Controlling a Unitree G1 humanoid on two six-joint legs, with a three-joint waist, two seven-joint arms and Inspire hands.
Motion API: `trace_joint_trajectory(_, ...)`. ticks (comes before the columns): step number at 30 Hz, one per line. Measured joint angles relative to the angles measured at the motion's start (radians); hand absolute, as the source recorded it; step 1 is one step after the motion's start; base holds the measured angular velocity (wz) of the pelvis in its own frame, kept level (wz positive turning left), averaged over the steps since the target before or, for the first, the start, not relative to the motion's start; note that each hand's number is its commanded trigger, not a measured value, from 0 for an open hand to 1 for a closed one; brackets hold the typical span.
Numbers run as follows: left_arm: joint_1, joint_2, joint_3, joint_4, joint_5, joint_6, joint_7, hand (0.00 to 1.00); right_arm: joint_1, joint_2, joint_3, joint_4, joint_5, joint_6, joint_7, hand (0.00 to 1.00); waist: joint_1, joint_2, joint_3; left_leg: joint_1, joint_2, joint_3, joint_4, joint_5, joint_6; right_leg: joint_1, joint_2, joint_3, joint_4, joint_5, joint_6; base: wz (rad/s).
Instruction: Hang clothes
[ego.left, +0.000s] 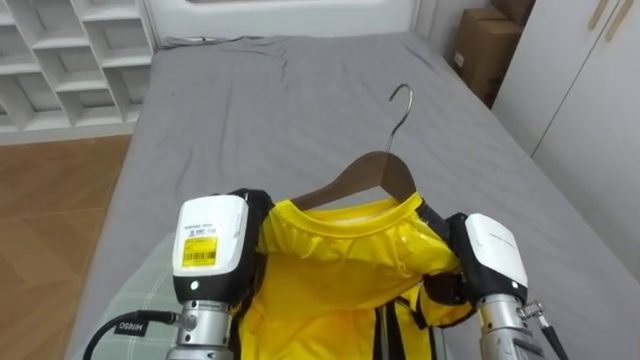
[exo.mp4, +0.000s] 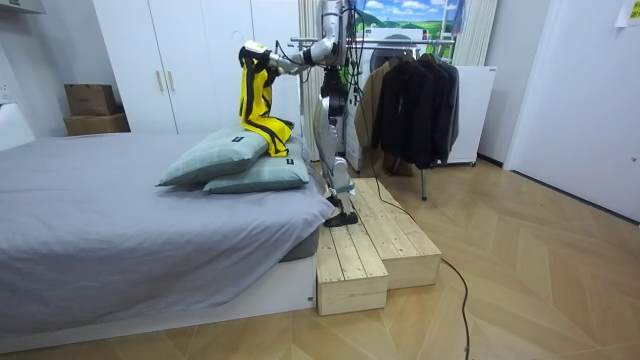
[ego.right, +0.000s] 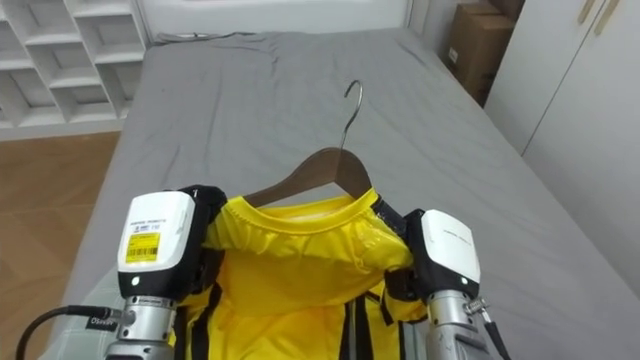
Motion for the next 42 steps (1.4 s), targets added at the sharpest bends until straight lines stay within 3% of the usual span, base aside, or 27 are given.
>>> trace_joint_trajectory(11,0.0,-0.007,-0.083,-0.053,-0.053,-0.006,0.005,0.0,0.013,0.0,0.032,0.008,0.04,0.011,0.005,1.0,0.002,0.001,-0.0014,0.003,0.0,0.002,0.0,0.0,0.0,0.001,0.001,0.004,0.001,0.001,0.0,0.0)
trace_joint_trajectory(16,0.0,-0.006,-0.121,-0.053,-0.09,-0.039,0.005,0.0,0.012,0.0,0.04,0.045,0.043,0.011,0.004,1.0,0.005,-0.001,0.0001,0.008,0.0,0.003,0.0,0.0,0.0,0.004,0.001,0.005,0.001,0.001,0.0,-0.01)
trace_joint_trajectory(20,-0.005,-0.011,-0.126,-0.053,-0.11,-0.087,0.006,0.0,0.013,0.002,0.074,0.135,0.033,0.013,0.035,1.0,0.026,-0.006,0.0056,0.014,0.0,0.013,-0.001,0.0,0.0,0.006,0.002,0.016,0.001,0.0,0.001,-0.08)
trace_joint_trajectory(37,-0.005,-0.002,-0.127,-0.053,-0.129,-0.142,0.004,0.0,0.012,0.003,0.083,0.139,-0.015,0.01,0.047,1.0,0.037,-0.016,0.0067,0.0,0.001,0.024,0.0,0.0,0.0,-0.012,0.001,0.021,0.002,0.0,0.001,-0.01)
trace_joint_trajectory(42,-0.002,0.008,-0.106,-0.081,-0.138,-0.164,0.001,0.0,0.013,0.0,-0.02,0.168,-0.017,-0.02,0.045,1.0,0.049,-0.021,0.0062,-0.001,0.0,0.022,-0.001,0.0,0.0,-0.005,0.002,0.019,-0.014,0.003,0.002,0.05)
